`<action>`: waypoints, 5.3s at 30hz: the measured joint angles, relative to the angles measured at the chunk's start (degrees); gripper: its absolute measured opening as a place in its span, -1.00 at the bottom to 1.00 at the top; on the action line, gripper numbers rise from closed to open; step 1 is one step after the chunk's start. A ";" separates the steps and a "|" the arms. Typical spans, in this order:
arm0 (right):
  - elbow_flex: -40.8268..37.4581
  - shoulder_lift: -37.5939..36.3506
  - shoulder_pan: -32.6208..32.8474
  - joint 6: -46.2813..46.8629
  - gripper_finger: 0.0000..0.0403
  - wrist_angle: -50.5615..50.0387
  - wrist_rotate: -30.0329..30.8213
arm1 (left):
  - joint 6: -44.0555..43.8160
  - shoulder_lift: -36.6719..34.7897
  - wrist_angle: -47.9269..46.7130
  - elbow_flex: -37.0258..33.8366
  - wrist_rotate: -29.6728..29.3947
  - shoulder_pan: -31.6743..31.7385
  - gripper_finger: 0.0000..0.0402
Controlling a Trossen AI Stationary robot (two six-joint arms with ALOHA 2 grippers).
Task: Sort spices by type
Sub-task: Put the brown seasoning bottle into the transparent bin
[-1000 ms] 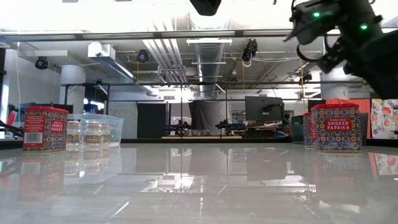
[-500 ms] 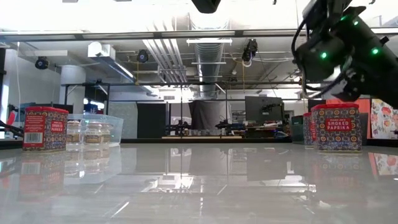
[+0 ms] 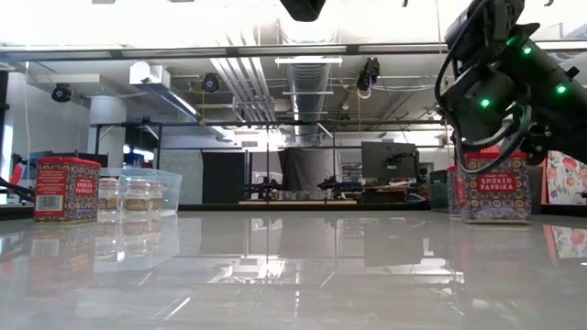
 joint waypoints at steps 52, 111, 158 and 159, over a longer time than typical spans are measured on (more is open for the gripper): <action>0.67 5.06 0.71 6.48 0.38 6.02 -4.49 | -0.70 0.00 -0.22 0.02 0.02 -0.04 -0.09; 11.39 -1.96 34.42 69.75 0.62 10.77 5.35 | 0.17 0.00 0.94 0.02 0.20 -1.25 -0.09; -1.29 -8.98 35.32 98.79 0.19 25.49 12.96 | -9.94 2.69 -1.59 -0.35 -2.89 -14.21 -0.09; -1.29 -9.10 35.32 98.79 0.16 25.49 12.96 | -9.94 2.69 -1.58 -0.35 -2.89 -14.21 -0.09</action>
